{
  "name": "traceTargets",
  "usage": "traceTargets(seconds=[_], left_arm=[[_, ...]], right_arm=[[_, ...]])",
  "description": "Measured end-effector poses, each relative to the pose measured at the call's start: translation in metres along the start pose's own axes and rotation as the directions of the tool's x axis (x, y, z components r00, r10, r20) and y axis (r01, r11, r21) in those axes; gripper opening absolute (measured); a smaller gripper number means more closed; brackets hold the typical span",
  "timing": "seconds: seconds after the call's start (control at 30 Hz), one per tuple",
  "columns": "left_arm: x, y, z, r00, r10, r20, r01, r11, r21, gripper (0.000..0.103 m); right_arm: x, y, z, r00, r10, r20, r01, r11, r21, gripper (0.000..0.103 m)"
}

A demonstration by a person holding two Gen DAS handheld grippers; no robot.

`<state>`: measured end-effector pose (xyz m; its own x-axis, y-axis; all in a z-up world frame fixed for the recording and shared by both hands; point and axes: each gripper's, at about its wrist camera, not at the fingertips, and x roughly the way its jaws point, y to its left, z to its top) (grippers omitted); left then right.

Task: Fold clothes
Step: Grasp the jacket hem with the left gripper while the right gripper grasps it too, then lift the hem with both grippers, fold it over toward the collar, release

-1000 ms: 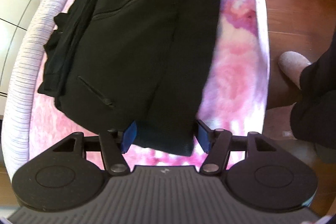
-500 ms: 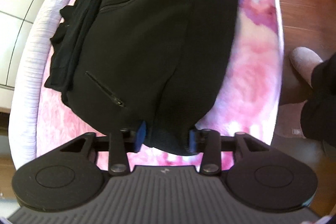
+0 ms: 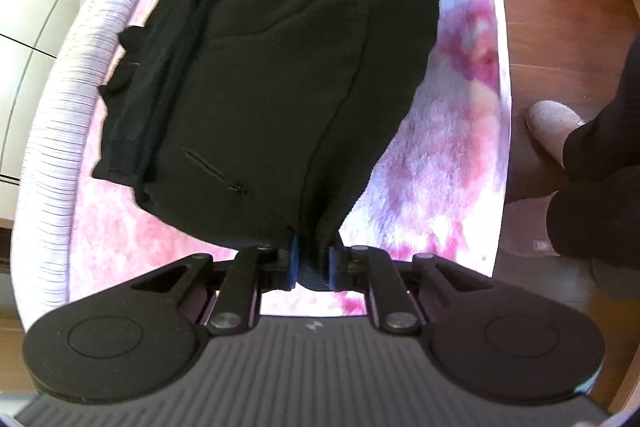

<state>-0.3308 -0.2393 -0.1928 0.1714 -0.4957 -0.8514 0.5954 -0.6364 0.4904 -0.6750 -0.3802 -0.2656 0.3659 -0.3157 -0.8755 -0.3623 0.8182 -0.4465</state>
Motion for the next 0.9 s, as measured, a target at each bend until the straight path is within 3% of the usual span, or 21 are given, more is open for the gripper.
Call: traceTargets(seconds=[0.23, 0.4, 0.47, 0.67, 0.73, 0.77, 0.9], left_arm=[[-0.068, -0.022, -0.009, 0.991, -0.131, -0.012, 0.131, 0.991, -0.040, 0.010], [-0.122, -0.045, -0.008, 0.966, -0.259, -0.027, 0.254, 0.959, -0.124, 0.010], [-0.133, -0.030, -0.003, 0.961, -0.275, -0.020, 0.267, 0.945, -0.187, 0.010], [-0.124, 0.112, 0.003, 0.977, -0.210, 0.047, 0.209, 0.875, -0.437, 0.010], [-0.108, 0.165, 0.002, 0.975, -0.209, 0.071, 0.217, 0.842, -0.493, 0.010], [-0.098, 0.191, 0.003, 0.975, -0.207, 0.080, 0.219, 0.826, -0.520, 0.005], [-0.033, 0.278, 0.000, 0.961, -0.251, 0.117, 0.270, 0.751, -0.602, 0.005]], right_arm=[[-0.056, 0.023, -0.003, 0.994, 0.108, 0.003, -0.108, 0.994, 0.027, 0.006], [-0.105, 0.039, -0.017, 0.976, 0.215, -0.018, -0.212, 0.972, 0.100, 0.006], [-0.123, 0.031, -0.018, 0.974, 0.226, -0.012, -0.223, 0.966, 0.129, 0.006], [-0.143, -0.069, -0.002, 0.994, 0.095, 0.050, -0.102, 0.983, 0.155, 0.006], [-0.131, -0.111, 0.009, 0.996, 0.059, 0.064, -0.068, 0.986, 0.149, 0.006], [-0.121, -0.132, 0.015, 0.996, 0.053, 0.066, -0.062, 0.987, 0.148, 0.006], [-0.066, -0.205, 0.043, 0.997, 0.065, 0.040, -0.070, 0.987, 0.145, 0.006]])
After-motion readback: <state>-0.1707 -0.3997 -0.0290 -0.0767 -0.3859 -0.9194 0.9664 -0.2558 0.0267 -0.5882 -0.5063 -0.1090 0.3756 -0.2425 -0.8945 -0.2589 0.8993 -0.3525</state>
